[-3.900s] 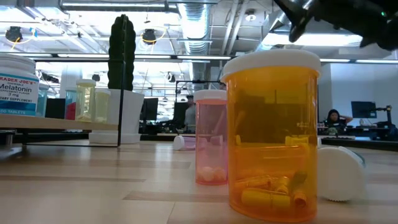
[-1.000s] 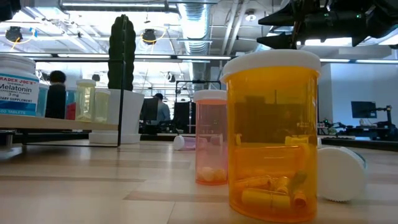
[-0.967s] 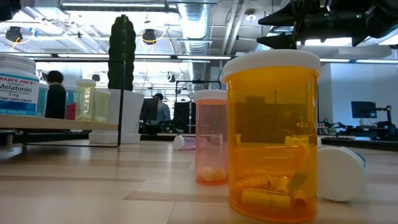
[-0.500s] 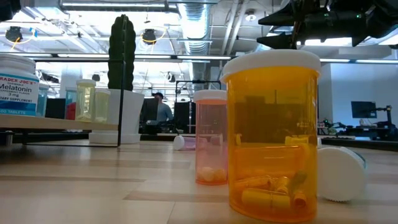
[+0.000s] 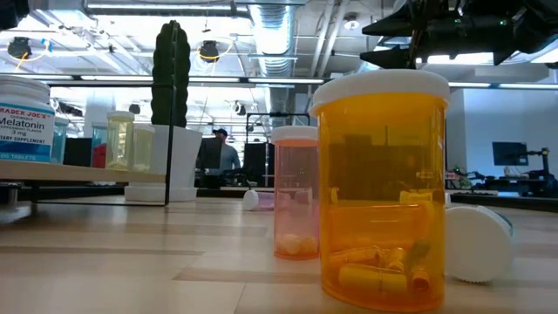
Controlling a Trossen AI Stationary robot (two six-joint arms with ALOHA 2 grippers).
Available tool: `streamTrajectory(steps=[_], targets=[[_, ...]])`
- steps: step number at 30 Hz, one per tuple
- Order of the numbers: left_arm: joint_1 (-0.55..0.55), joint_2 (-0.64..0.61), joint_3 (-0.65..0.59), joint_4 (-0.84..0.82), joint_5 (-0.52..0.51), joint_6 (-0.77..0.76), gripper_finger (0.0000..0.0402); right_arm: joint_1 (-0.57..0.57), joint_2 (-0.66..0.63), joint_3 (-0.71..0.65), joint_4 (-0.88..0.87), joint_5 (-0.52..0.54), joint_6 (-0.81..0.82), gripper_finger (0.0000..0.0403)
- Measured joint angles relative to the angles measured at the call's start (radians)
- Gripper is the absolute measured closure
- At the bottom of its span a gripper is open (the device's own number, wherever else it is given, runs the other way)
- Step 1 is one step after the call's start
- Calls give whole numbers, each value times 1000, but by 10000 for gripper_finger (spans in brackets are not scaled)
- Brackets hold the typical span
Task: Pick and place medicine bottles onto shelf by color
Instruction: Put the yellow pill bottle on the shelf
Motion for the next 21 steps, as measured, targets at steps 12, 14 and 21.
streamTrajectory(steps=[12,14,21], targets=[[0,-20,118,-143,-39,9,300,0,0,0,0,0,0,138],[0,-20,151,-182,-41,9,300,0,0,0,0,0,0,138],[34,-15,242,-195,-46,10,299,0,0,0,0,0,0,138]])
